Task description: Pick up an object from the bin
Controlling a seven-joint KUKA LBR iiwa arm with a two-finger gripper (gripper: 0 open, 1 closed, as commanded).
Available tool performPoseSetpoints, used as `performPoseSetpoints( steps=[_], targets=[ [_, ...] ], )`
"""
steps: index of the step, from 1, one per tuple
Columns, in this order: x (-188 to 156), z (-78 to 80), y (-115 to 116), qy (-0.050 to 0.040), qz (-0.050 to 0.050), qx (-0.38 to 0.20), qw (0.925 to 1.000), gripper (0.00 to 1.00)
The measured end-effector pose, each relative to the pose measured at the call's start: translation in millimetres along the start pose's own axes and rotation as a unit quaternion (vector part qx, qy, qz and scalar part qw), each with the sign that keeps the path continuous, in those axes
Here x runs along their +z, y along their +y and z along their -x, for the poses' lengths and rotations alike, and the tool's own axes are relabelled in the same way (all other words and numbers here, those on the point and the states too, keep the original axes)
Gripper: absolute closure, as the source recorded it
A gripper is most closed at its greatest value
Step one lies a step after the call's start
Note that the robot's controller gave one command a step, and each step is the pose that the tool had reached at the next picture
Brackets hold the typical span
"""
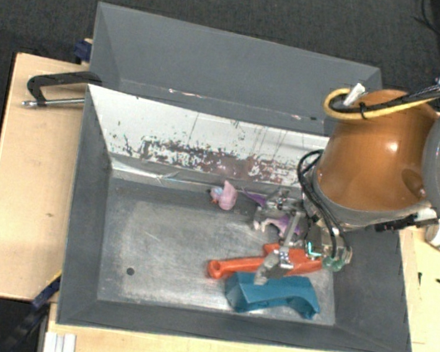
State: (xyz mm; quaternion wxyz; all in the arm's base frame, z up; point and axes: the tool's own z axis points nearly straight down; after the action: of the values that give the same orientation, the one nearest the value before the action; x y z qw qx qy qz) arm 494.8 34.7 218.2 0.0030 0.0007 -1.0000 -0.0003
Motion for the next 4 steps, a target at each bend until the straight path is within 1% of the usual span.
performPoseSetpoints(
  steps=[1,2,3,4],
  targets=[
    [-4,1.6,0,-0.0040,0.000,0.001,1.0000,0.00],
    [136,26.4,24,-0.0109,0.002,-0.028,0.9995,1.00],
    [140,26.8,24,-0.0143,0.002,-0.028,0.9995,0.00],
    [144,22.3,23,-0.0084,0.001,-0.028,0.9996,0.00]
  ],
)
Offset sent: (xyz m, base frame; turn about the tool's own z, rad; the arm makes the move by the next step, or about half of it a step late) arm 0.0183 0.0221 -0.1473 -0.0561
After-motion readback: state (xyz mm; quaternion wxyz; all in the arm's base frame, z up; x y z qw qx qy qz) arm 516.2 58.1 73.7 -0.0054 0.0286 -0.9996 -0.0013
